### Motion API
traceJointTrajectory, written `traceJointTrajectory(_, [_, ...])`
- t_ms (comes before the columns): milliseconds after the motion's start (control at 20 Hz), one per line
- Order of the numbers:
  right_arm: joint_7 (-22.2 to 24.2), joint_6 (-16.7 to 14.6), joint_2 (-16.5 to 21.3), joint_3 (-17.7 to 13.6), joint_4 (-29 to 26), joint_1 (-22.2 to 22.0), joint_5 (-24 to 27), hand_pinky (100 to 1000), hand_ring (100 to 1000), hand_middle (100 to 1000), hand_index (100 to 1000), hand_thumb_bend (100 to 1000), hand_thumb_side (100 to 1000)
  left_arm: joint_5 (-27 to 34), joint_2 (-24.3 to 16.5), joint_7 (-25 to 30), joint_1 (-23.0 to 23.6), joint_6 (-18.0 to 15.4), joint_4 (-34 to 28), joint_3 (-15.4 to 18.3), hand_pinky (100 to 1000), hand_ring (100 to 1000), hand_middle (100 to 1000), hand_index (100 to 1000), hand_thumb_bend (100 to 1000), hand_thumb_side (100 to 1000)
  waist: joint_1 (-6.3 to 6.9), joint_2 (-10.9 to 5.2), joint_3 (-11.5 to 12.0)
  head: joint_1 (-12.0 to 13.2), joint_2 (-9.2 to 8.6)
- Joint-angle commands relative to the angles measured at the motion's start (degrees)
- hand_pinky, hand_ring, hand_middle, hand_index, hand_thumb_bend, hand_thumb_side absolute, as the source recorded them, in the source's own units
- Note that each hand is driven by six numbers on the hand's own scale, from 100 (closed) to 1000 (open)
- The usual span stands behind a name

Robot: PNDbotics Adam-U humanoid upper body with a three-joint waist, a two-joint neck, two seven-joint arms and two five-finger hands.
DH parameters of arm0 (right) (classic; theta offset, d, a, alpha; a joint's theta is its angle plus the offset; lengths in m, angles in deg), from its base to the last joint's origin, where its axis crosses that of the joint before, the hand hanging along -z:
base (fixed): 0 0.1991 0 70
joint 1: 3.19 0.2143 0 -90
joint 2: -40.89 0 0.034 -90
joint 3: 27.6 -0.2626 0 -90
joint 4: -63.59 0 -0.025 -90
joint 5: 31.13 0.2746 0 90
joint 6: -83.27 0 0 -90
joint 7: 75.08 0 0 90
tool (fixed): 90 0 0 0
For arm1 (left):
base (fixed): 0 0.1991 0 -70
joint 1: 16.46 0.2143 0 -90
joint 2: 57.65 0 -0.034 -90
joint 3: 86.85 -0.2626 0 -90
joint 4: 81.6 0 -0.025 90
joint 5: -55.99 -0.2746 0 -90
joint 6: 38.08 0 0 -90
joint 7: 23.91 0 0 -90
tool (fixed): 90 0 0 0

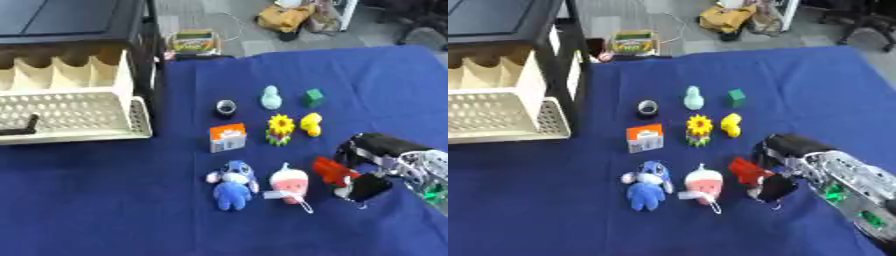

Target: Pick up objects from table and place into drawer.

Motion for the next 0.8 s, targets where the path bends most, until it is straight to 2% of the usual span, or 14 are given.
traceJointTrajectory(50, [-0.7,0.2,1.1,-0.3,0.2,0.7,0.0,646,658,554,735,310,366,0.1,-1.1,-0.1,-0.9,-0.3,-0.7,0.6,100,100,100,734,511,893,-0.13,-0.84,0.1,-0.1,-0.86])
traceJointTrajectory(250, [-1.7,0.5,1.2,-0.4,0.5,0.5,-0.9,656,686,573,794,337,398,0.1,-1.1,-0.1,-0.9,-0.3,-0.7,0.5,100,100,100,729,508,895,-0.09,-0.83,0.1,-0.3,-0.93])
traceJointTrajectory(450, [-2.6,0.7,1.6,-0.6,0.5,0.1,-2.9,663,698,581,819,335,392,0.2,-1.1,-0.3,-1.0,-0.5,-0.7,0.6,100,100,100,725,505,894,-0.12,-0.77,-0.1,-0.2,-0.90])
traceJointTrajectory(800, [-1.7,0.1,1.6,0.1,2.9,0.4,-3.7,643,677,561,770,257,334,0.3,-1.1,-0.5,-1.0,-0.5,-0.7,0.6,100,100,100,719,503,894,-0.13,-0.88,0.2,-0.6,-1.01])
